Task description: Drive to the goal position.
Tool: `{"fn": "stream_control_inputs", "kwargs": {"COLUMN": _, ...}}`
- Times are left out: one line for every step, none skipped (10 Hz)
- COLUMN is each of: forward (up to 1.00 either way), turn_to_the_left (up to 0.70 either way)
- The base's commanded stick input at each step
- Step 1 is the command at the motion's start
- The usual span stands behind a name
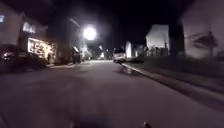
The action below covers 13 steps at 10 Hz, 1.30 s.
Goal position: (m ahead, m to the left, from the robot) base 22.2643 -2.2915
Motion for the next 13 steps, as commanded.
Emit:
{"fn": "stream_control_inputs", "kwargs": {"forward": 0.70, "turn_to_the_left": 0.00}}
{"fn": "stream_control_inputs", "kwargs": {"forward": 0.70, "turn_to_the_left": 0.00}}
{"fn": "stream_control_inputs", "kwargs": {"forward": 0.70, "turn_to_the_left": 0.00}}
{"fn": "stream_control_inputs", "kwargs": {"forward": 0.70, "turn_to_the_left": 0.00}}
{"fn": "stream_control_inputs", "kwargs": {"forward": 0.70, "turn_to_the_left": 0.00}}
{"fn": "stream_control_inputs", "kwargs": {"forward": 0.70, "turn_to_the_left": 0.00}}
{"fn": "stream_control_inputs", "kwargs": {"forward": 0.70, "turn_to_the_left": 0.00}}
{"fn": "stream_control_inputs", "kwargs": {"forward": 0.70, "turn_to_the_left": 0.00}}
{"fn": "stream_control_inputs", "kwargs": {"forward": 0.70, "turn_to_the_left": 0.00}}
{"fn": "stream_control_inputs", "kwargs": {"forward": 0.70, "turn_to_the_left": 0.00}}
{"fn": "stream_control_inputs", "kwargs": {"forward": 0.70, "turn_to_the_left": 0.00}}
{"fn": "stream_control_inputs", "kwargs": {"forward": 0.70, "turn_to_the_left": 0.00}}
{"fn": "stream_control_inputs", "kwargs": {"forward": 0.37, "turn_to_the_left": 0.00}}
